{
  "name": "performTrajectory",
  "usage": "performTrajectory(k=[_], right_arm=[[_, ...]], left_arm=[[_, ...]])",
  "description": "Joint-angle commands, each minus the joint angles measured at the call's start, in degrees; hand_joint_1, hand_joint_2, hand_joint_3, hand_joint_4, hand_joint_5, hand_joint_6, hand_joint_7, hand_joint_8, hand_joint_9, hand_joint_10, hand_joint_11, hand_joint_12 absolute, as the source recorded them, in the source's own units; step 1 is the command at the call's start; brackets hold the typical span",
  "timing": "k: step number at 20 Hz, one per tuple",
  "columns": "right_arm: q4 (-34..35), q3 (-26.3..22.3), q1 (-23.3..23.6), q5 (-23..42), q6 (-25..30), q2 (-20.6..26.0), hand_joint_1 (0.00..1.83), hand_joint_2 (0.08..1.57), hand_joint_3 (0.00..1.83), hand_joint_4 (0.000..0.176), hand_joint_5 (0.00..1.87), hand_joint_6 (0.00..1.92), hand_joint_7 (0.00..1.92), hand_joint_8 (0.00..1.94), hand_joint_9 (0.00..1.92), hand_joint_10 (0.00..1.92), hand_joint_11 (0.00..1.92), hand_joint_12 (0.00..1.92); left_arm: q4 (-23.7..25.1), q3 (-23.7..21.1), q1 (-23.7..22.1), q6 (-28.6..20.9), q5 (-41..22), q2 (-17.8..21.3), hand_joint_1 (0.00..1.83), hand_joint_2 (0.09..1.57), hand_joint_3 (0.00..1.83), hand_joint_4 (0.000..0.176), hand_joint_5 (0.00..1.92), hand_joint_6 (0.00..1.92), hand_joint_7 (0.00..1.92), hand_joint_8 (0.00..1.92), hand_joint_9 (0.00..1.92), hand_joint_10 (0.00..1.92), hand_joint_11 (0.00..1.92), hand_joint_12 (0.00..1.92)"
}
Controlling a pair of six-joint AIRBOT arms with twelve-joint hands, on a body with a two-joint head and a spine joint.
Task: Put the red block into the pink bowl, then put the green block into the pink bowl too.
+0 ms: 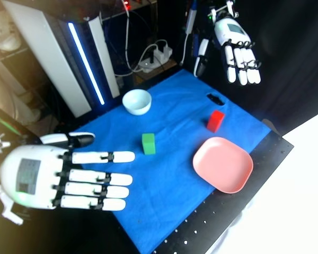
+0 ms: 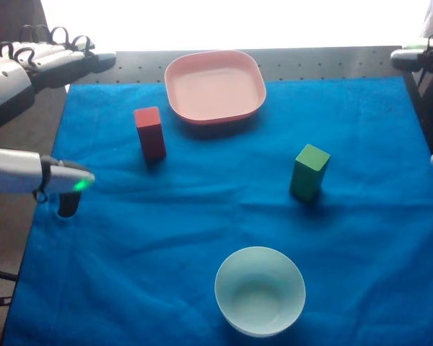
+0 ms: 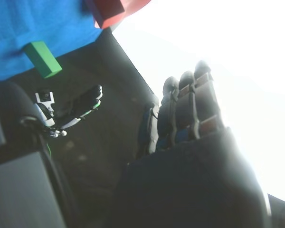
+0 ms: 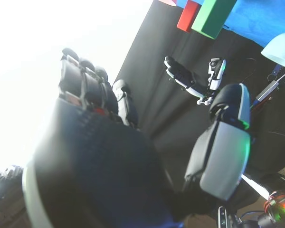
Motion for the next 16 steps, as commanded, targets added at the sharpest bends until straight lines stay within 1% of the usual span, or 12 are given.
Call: performTrajectory(k=[1, 3, 4, 5, 6, 7, 8, 10, 12, 13, 14, 16], right_arm=[[2.4, 0.3, 0.7, 6.2, 0.2, -0.2, 0.76, 1.00, 0.01, 0.083, 0.26, 0.00, 0.17, 0.00, 0.14, 0.01, 0.00, 0.51], [2.4, 0.4, 0.7, 6.2, 0.2, -0.3, 0.79, 1.01, 0.00, 0.088, 0.26, 0.00, 0.17, 0.00, 0.13, 0.00, 0.00, 0.48], [2.4, 0.4, 0.7, 6.2, 0.2, -0.3, 0.80, 1.01, 0.00, 0.098, 0.25, 0.00, 0.16, 0.00, 0.12, 0.00, 0.00, 0.45], [2.4, 0.4, 0.7, 6.2, 0.2, -0.3, 0.81, 1.00, 0.00, 0.100, 0.26, 0.00, 0.16, 0.00, 0.12, 0.00, 0.00, 0.45], [2.4, 0.4, 0.7, 6.2, 0.2, -0.3, 0.82, 1.01, 0.00, 0.090, 0.26, 0.00, 0.16, 0.00, 0.10, 0.00, 0.00, 0.41], [2.2, 0.5, 0.7, 6.2, 0.2, -0.4, 0.83, 1.01, 0.00, 0.090, 0.26, 0.00, 0.15, 0.00, 0.10, 0.00, 0.00, 0.40], [2.2, 0.6, 0.7, 6.2, 0.2, -0.5, 0.83, 1.01, 0.00, 0.097, 0.26, 0.00, 0.15, 0.00, 0.09, 0.00, 0.00, 0.40], [2.1, 0.7, 0.7, 6.2, 0.2, -0.5, 0.86, 1.02, 0.00, 0.100, 0.26, 0.00, 0.14, 0.00, 0.07, 0.00, 0.00, 0.34], [1.8, 0.8, 0.7, 6.2, 0.2, -0.7, 0.84, 1.02, 0.00, 0.098, 0.26, 0.00, 0.14, 0.00, 0.07, 0.00, 0.00, 0.34], [1.8, 0.8, 0.7, 6.2, 0.2, -0.7, 0.80, 1.03, 0.00, 0.110, 0.26, 0.00, 0.15, 0.00, 0.10, 0.00, 0.00, 0.42], [1.8, 0.8, 0.7, 6.2, 0.2, -0.7, 0.76, 1.03, 0.00, 0.121, 0.25, 0.00, 0.16, 0.00, 0.13, 0.01, 0.03, 0.45], [1.8, 0.8, 0.7, 6.2, 0.2, -0.7, 0.72, 1.04, 0.00, 0.123, 0.25, 0.00, 0.17, 0.00, 0.15, 0.01, 0.04, 0.47]], left_arm=[[-0.6, 0.6, -1.1, -0.1, -5.5, -0.5, 0.85, 0.99, 0.00, 0.054, 0.15, 0.00, 0.09, 0.00, 0.06, 0.01, 0.00, 0.30], [-0.6, 2.6, -3.4, 0.3, -3.3, -2.8, 0.87, 0.96, 0.00, 0.073, 0.16, 0.00, 0.13, 0.00, 0.09, 0.01, 0.00, 0.37], [-0.2, 4.3, -5.5, 0.3, -1.4, -4.8, 0.88, 0.95, 0.00, 0.067, 0.16, 0.00, 0.13, 0.00, 0.10, 0.01, 0.00, 0.37], [1.4, 6.8, -9.0, 0.3, 2.0, -7.7, 0.89, 0.98, 0.01, 0.052, 0.13, 0.00, 0.09, 0.01, 0.06, 0.01, 0.00, 0.25], [1.9, 7.4, -9.9, 0.3, 2.8, -8.4, 0.88, 0.99, 0.01, 0.064, 0.13, 0.00, 0.08, 0.01, 0.05, 0.01, 0.00, 0.23], [4.1, 9.2, -12.6, 0.3, 6.3, -10.7, 0.85, 0.98, 0.00, 0.112, 0.14, 0.00, 0.09, 0.00, 0.06, 0.00, 0.00, 0.27], [6.0, 10.6, -14.7, 0.3, 9.2, -12.3, 0.83, 0.97, 0.00, 0.142, 0.14, 0.00, 0.09, 0.00, 0.07, 0.01, 0.00, 0.28], [9.9, 13.1, -18.6, 0.3, 14.9, -15.6, 0.72, 0.94, 0.00, 0.132, 0.14, 0.00, 0.12, 0.01, 0.13, 0.01, 0.00, 0.40], [10.8, 14.2, -19.1, 0.3, 16.9, -16.9, 0.80, 0.93, 0.00, 0.118, 0.18, 0.01, 0.19, 0.01, 0.17, 0.01, 0.00, 0.47], [10.9, 14.4, -19.1, 0.3, 17.5, -17.0, 0.84, 0.92, 0.00, 0.130, 0.21, 0.00, 0.28, 0.01, 0.28, 0.01, 0.00, 0.69], [10.9, 14.4, -19.0, 0.3, 17.9, -16.8, 0.85, 0.92, 0.00, 0.135, 0.22, 0.00, 0.33, 0.01, 0.31, 0.01, 0.00, 0.77], [11.0, 14.1, -18.9, 0.3, 18.6, -15.9, 0.91, 0.92, 0.00, 0.119, 0.28, 0.00, 0.44, 0.00, 0.46, 0.01, 0.07, 0.97]])
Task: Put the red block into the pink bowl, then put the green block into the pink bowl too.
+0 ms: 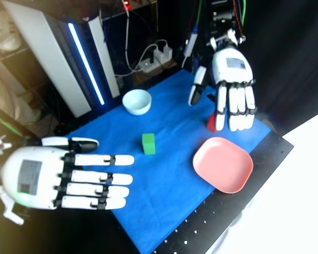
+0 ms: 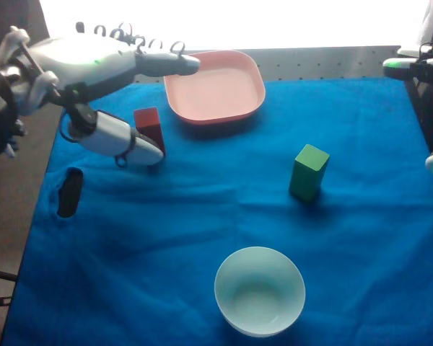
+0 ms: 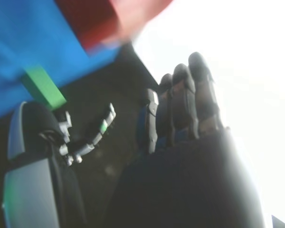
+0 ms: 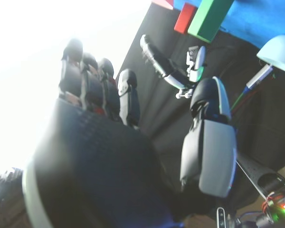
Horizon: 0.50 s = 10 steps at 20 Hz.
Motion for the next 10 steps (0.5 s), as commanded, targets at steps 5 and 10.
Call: performTrajectory(k=[5, 10], right_arm=[[2.6, 0.3, 0.7, 6.2, 0.2, -0.1, 0.67, 1.04, 0.00, 0.088, 0.28, 0.00, 0.17, 0.00, 0.15, 0.01, 0.03, 0.48], [2.6, 0.3, 0.7, 6.2, 0.3, -0.1, 0.75, 1.04, 0.00, 0.092, 0.29, 0.00, 0.18, 0.00, 0.16, 0.01, 0.03, 0.48]], left_arm=[[0.4, -0.3, -0.1, 0.1, -4.4, 0.7, 0.85, 0.93, 0.00, 0.051, 0.39, 0.01, 0.59, 0.02, 0.70, 0.04, 0.37, 0.97], [0.3, 1.6, -0.7, 0.6, -3.1, -1.3, 0.94, 0.97, 0.00, 0.024, 0.49, 0.00, 0.65, 0.00, 0.81, 0.03, 0.43, 1.05]])
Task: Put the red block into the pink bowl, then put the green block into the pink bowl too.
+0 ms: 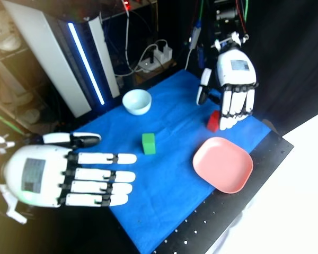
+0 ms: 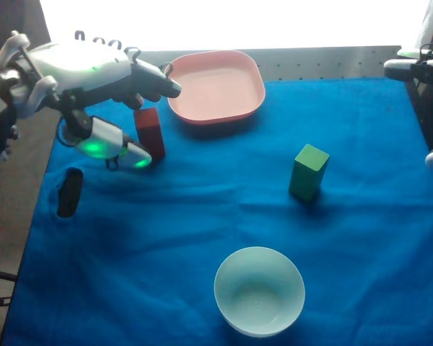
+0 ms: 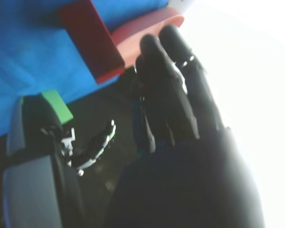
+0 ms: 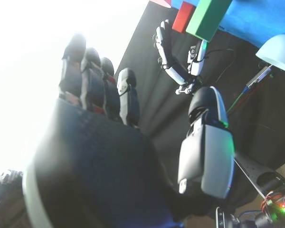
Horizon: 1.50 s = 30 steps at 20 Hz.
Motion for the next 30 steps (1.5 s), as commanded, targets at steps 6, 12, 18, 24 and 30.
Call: performTrajectory(k=[6, 12, 18, 24, 30], right_arm=[[2.7, 0.3, 0.7, 6.3, 0.3, -0.2, 0.75, 1.05, 0.00, 0.113, 0.27, 0.00, 0.18, 0.00, 0.17, 0.00, 0.05, 0.50], [2.8, 0.3, 0.7, 6.3, 0.3, -0.3, 0.70, 1.06, 0.00, 0.095, 0.28, 0.00, 0.20, 0.00, 0.19, 0.01, 0.04, 0.58], [2.8, 0.3, 0.7, 6.3, 0.3, -0.3, 0.73, 1.06, 0.00, 0.088, 0.29, 0.00, 0.21, 0.00, 0.19, 0.00, 0.02, 0.56], [2.8, 0.4, 0.7, 6.3, 0.3, -0.6, 0.73, 1.08, 0.01, 0.098, 0.29, 0.00, 0.22, 0.00, 0.20, 0.00, 0.03, 0.56], [2.8, 1.3, 0.7, 6.3, 0.3, -1.5, 0.74, 1.08, 0.00, 0.101, 0.29, 0.00, 0.22, 0.00, 0.22, 0.01, 0.06, 0.56]], left_arm=[[-1.4, 1.6, -1.5, 2.7, -3.9, -1.8, 1.02, 1.02, 0.00, 0.020, 0.58, 0.00, 0.84, 0.02, 0.96, 0.07, 0.49, 1.25], [-2.8, 1.8, -1.6, 4.0, -3.8, -2.0, 1.28, 1.06, 0.00, 0.000, 1.24, 0.30, 1.07, 1.06, 1.06, 1.06, 0.88, 1.62], [-2.8, 0.9, -3.2, 4.2, -6.3, -0.6, 1.28, 1.06, 0.00, 0.000, 1.21, 0.32, 1.08, 1.07, 1.06, 1.02, 0.84, 1.56], [-3.3, 0.0, -10.6, 12.8, -7.5, -0.8, 1.28, 1.07, 0.00, 0.000, 1.29, 0.13, 1.02, 1.17, 0.96, 1.10, 0.74, 1.54], [-9.2, 8.2, -12.5, 15.1, -7.1, -10.0, 1.25, 1.07, 0.00, 0.000, 1.06, 0.74, 1.11, 0.89, 1.18, 0.38, 0.80, 1.15]])
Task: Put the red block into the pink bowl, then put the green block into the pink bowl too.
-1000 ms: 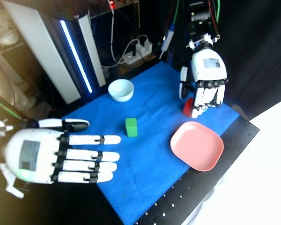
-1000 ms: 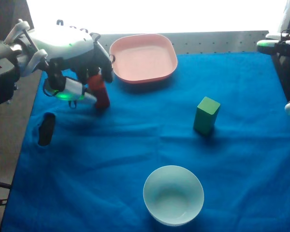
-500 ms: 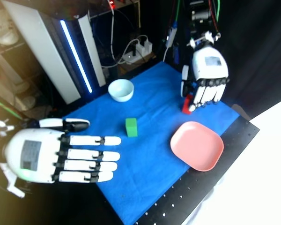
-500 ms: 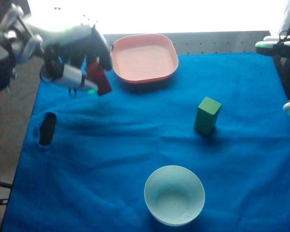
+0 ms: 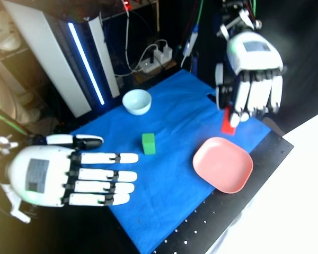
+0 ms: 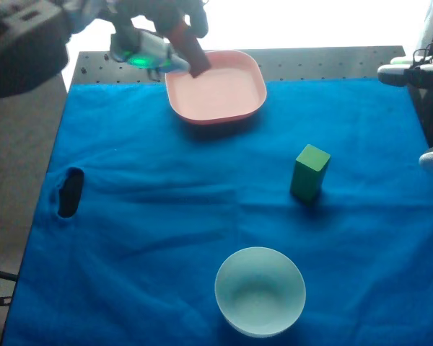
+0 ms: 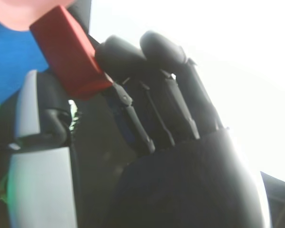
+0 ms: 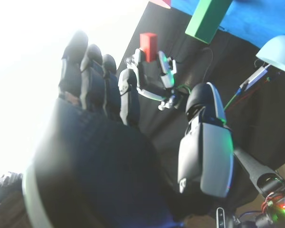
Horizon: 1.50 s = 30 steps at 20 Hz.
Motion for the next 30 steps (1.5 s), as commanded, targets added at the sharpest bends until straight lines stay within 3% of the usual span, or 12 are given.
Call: performTrajectory(k=[1, 2, 3, 5, 6, 8, 9, 15, 19, 23, 26, 30], right_arm=[[2.7, 0.5, 0.7, 6.3, 0.2, -0.1, 0.73, 1.08, 0.00, 0.107, 0.29, 0.00, 0.22, 0.00, 0.22, 0.00, 0.05, 0.56], [2.7, 0.6, 0.7, 6.3, 0.2, -0.2, 0.73, 1.08, 0.00, 0.105, 0.29, 0.00, 0.22, 0.00, 0.21, 0.00, 0.06, 0.56], [2.7, 0.9, 0.7, 6.3, 0.2, -0.4, 0.72, 1.08, 0.00, 0.111, 0.29, 0.00, 0.21, 0.00, 0.21, 0.00, 0.06, 0.56], [2.7, 1.1, 0.8, 6.3, 0.2, -0.7, 0.70, 1.08, 0.00, 0.090, 0.29, 0.00, 0.23, 0.01, 0.23, 0.01, 0.08, 0.57], [2.7, 1.1, 0.8, 6.3, 0.2, -0.7, 0.70, 1.08, 0.00, 0.090, 0.29, 0.00, 0.23, 0.01, 0.23, 0.01, 0.08, 0.57], [2.7, 1.1, 0.8, 6.3, 0.2, -0.7, 0.65, 1.07, 0.00, 0.086, 0.31, 0.01, 0.24, 0.01, 0.24, 0.01, 0.07, 0.56], [2.7, 1.1, 0.8, 6.3, 0.3, -0.7, 0.66, 1.07, 0.00, 0.082, 0.31, 0.01, 0.25, 0.01, 0.24, 0.01, 0.07, 0.55], [2.1, 1.1, 1.0, 6.3, 1.3, -0.7, 0.72, 1.06, 0.00, 0.076, 0.31, 0.00, 0.24, 0.00, 0.24, 0.00, 0.07, 0.55], [-1.0, 1.0, 2.9, 6.3, 2.7, -0.7, 0.67, 1.03, 0.00, 0.099, 0.28, 0.00, 0.21, 0.00, 0.24, 0.00, 0.08, 0.62], [-4.2, 1.0, 5.7, 6.3, 3.3, -1.0, 0.68, 1.01, 0.00, 0.139, 0.27, 0.00, 0.18, 0.00, 0.18, 0.00, 0.00, 0.54], [-4.6, 1.3, 6.8, 6.3, 3.3, -1.6, 0.67, 0.97, 0.00, 0.128, 0.30, 0.01, 0.21, 0.01, 0.19, 0.01, 0.01, 0.43], [-5.5, 2.4, 8.3, 5.9, 3.3, -3.1, 0.75, 0.97, 0.00, 0.117, 0.33, 0.01, 0.23, 0.00, 0.16, 0.00, 0.00, 0.44]], left_arm=[[-0.7, 0.8, -0.7, 0.2, -6.4, -0.7, 1.25, 1.07, 0.00, 0.000, 1.07, 0.71, 1.13, 0.85, 1.23, 0.31, 0.87, 1.08], [-1.0, 1.6, -0.7, 0.2, -6.1, -1.6, 1.27, 1.06, 0.00, 0.000, 1.11, 0.58, 1.14, 0.90, 1.26, 0.30, 0.87, 1.12], [-1.3, 2.9, -0.7, 0.3, -5.8, -2.9, 1.26, 1.10, 0.00, 0.000, 0.99, 0.74, 1.07, 1.04, 1.14, 0.30, 0.37, 1.56], [-2.9, 3.9, -0.7, 2.9, -4.5, -4.1, 0.85, 1.02, 0.00, 0.009, 0.73, 0.07, 0.81, 0.17, 0.89, 0.19, 0.31, 1.44], [-5.1, 3.8, -0.7, 6.3, -3.8, -4.2, 0.85, 1.02, 0.00, 0.009, 0.73, 0.07, 0.81, 0.17, 0.89, 0.19, 0.31, 1.44], [-6.5, 3.7, -0.2, 8.5, -3.1, -4.1, 0.74, 0.89, 0.00, 0.166, 0.35, 0.00, 0.34, 0.00, 0.33, 0.00, 0.02, 0.94], [-6.8, 3.6, 0.1, 8.5, -3.1, -3.8, 0.77, 0.88, 0.00, 0.174, 0.24, 0.00, 0.22, 0.00, 0.19, 0.00, 0.00, 0.61], [-5.5, -3.4, 2.5, 8.5, -6.8, 2.9, 0.58, 0.91, 0.00, 0.176, 0.02, 0.00, 0.00, 0.00, 0.00, 0.00, 0.00, 0.24], [-3.8, -11.4, 6.6, 8.5, -11.7, 10.8, 0.60, 0.89, 0.00, 0.176, 0.01, 0.00, 0.00, 0.00, 0.03, 0.00, 0.00, 0.49], [-3.9, -20.0, 12.6, 8.4, -19.0, 18.8, 0.76, 0.88, 0.00, 0.173, 0.02, 0.00, 0.00, 0.00, 0.00, 0.00, 0.00, 0.00], [-5.3, -24.5, 17.1, 8.2, -23.7, 22.5, 0.82, 0.88, 0.00, 0.096, 0.05, 0.01, 0.00, 0.00, 0.00, 0.00, 0.00, 0.00], [-6.8, -28.8, 21.8, 7.8, -29.3, 25.6, 0.89, 0.86, 0.00, 0.139, 0.04, 0.00, 0.00, 0.00, 0.00, 0.00, 0.01, 0.01]])
